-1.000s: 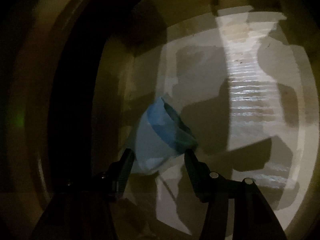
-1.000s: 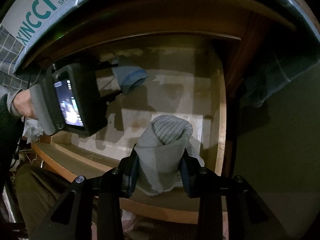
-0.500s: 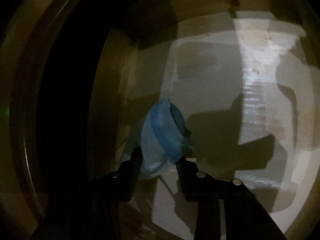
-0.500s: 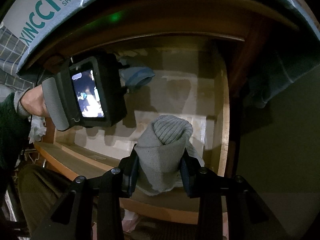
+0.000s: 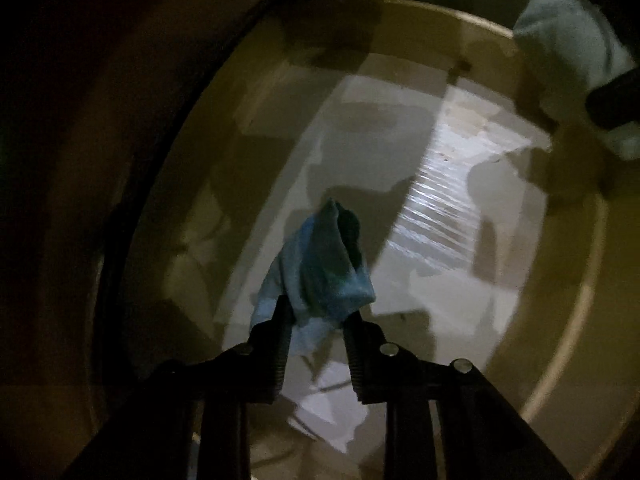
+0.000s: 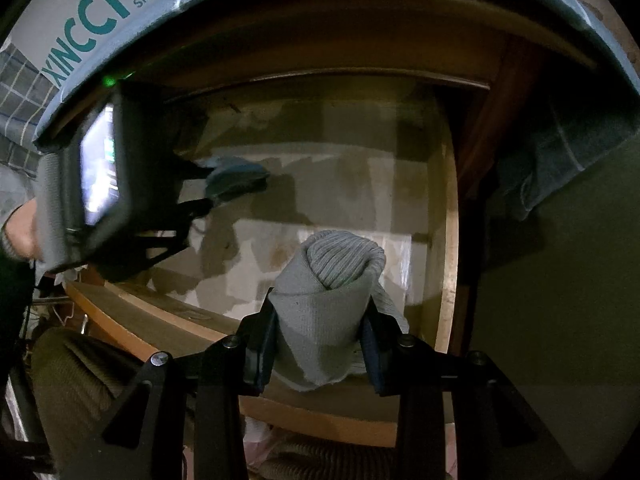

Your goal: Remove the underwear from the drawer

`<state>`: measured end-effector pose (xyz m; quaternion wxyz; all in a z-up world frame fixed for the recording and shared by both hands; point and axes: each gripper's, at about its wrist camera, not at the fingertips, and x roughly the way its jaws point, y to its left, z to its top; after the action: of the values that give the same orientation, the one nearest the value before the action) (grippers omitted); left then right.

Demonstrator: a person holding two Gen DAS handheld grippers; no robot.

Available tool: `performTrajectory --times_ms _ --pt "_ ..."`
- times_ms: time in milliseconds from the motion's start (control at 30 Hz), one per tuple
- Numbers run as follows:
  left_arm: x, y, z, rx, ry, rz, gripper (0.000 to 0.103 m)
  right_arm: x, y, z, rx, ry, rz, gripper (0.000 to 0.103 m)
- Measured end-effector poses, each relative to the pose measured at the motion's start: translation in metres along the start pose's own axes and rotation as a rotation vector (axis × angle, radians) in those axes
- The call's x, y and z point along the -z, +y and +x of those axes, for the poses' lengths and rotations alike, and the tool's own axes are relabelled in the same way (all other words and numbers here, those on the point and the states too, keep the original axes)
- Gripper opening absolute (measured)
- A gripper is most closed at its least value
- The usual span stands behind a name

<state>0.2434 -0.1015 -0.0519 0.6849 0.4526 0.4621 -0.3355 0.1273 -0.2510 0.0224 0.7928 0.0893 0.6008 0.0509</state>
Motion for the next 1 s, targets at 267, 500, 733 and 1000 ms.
performTrajectory --times_ms 267,500,733,1000 --pt "0.027 0.002 -0.033 0.078 -0.016 -0.205 0.022 0.001 -0.002 0.0 0.001 -0.005 0.0 0.034" --pt "0.04 -0.007 -0.048 0.072 -0.047 -0.366 0.021 -0.001 0.0 0.001 0.02 -0.007 -0.009 0.034" --pt "0.047 -0.005 -0.062 0.059 -0.082 -0.509 0.021 -0.001 0.0 0.002 0.04 -0.004 -0.012 0.033" --pt "0.054 -0.011 -0.102 0.048 -0.152 -0.604 0.021 -0.003 0.0 0.005 0.06 0.001 -0.021 0.034"
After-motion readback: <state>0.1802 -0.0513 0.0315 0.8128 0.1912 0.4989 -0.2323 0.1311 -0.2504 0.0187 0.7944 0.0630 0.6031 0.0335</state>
